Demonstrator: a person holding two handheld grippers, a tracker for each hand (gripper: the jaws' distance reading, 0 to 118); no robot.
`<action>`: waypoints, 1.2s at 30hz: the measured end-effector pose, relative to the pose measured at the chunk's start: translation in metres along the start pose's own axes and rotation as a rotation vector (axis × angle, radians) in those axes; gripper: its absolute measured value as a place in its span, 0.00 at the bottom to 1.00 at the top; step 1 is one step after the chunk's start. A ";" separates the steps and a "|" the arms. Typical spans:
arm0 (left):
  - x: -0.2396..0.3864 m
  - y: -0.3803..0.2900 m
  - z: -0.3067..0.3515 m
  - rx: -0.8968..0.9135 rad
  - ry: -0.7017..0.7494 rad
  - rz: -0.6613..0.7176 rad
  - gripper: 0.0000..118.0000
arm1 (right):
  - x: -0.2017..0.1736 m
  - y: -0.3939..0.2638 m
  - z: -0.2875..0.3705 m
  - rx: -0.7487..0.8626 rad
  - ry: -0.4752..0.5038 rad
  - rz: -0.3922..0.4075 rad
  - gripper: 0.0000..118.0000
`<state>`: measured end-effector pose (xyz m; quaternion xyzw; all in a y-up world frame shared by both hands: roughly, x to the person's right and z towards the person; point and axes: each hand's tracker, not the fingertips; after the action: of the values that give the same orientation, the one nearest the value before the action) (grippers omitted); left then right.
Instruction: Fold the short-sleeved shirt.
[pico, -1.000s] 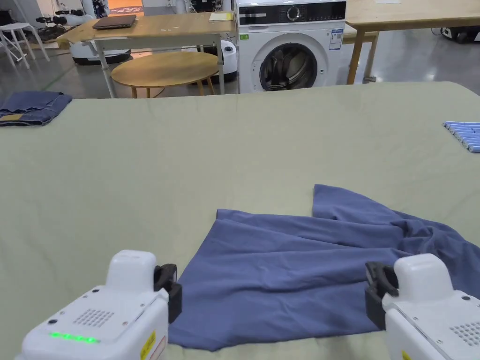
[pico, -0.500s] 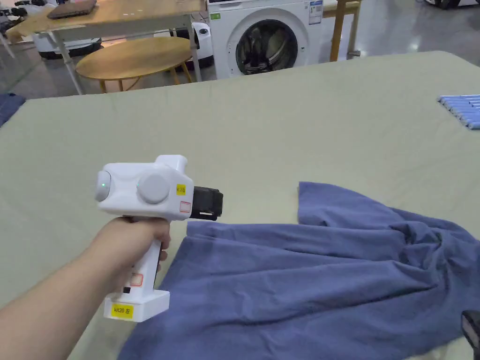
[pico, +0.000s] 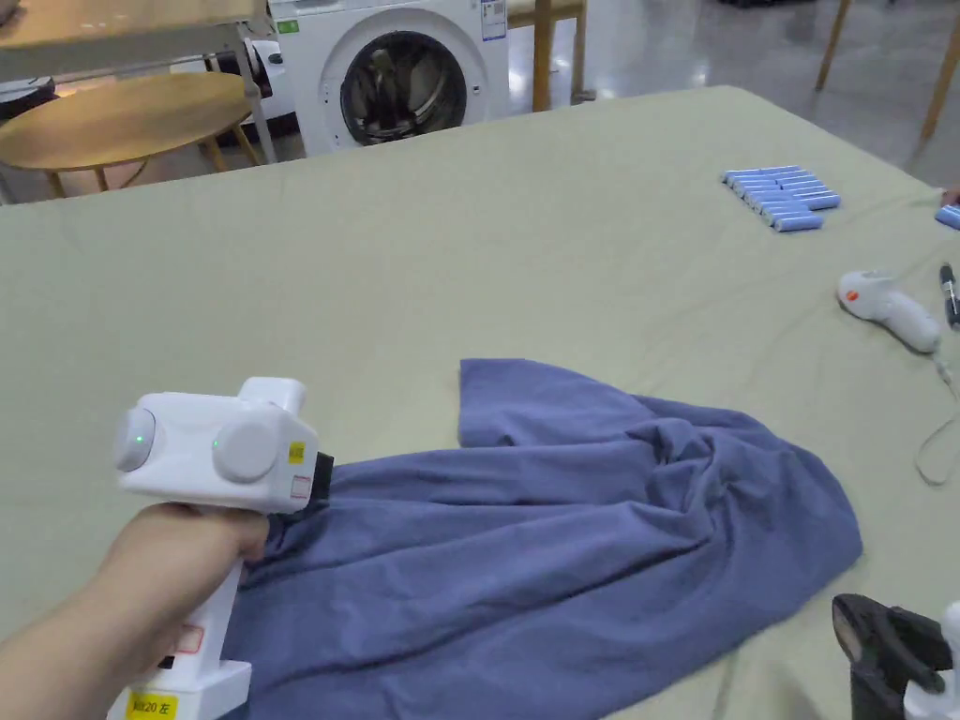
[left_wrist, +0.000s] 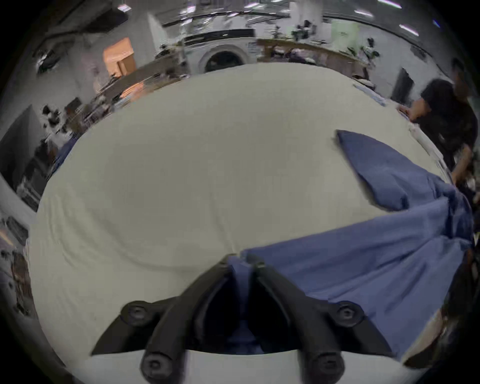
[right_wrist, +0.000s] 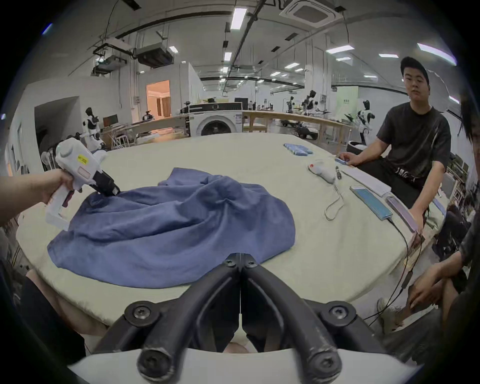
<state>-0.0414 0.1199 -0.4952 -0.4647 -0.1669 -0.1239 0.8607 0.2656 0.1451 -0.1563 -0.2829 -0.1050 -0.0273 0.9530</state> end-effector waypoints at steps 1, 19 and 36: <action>0.000 -0.001 0.004 0.015 0.011 -0.005 0.01 | 0.002 -0.001 0.003 0.003 -0.004 -0.001 0.00; -0.023 -0.024 0.102 0.270 -0.070 0.009 0.01 | 0.039 0.153 -0.181 -0.137 0.233 0.204 0.91; -0.049 -0.043 0.105 0.296 -0.093 0.121 0.01 | 0.040 0.118 -0.208 -0.279 0.221 0.133 0.05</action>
<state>-0.1200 0.1879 -0.4290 -0.3473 -0.1947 -0.0245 0.9170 0.3561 0.1313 -0.3807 -0.4140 0.0241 -0.0096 0.9099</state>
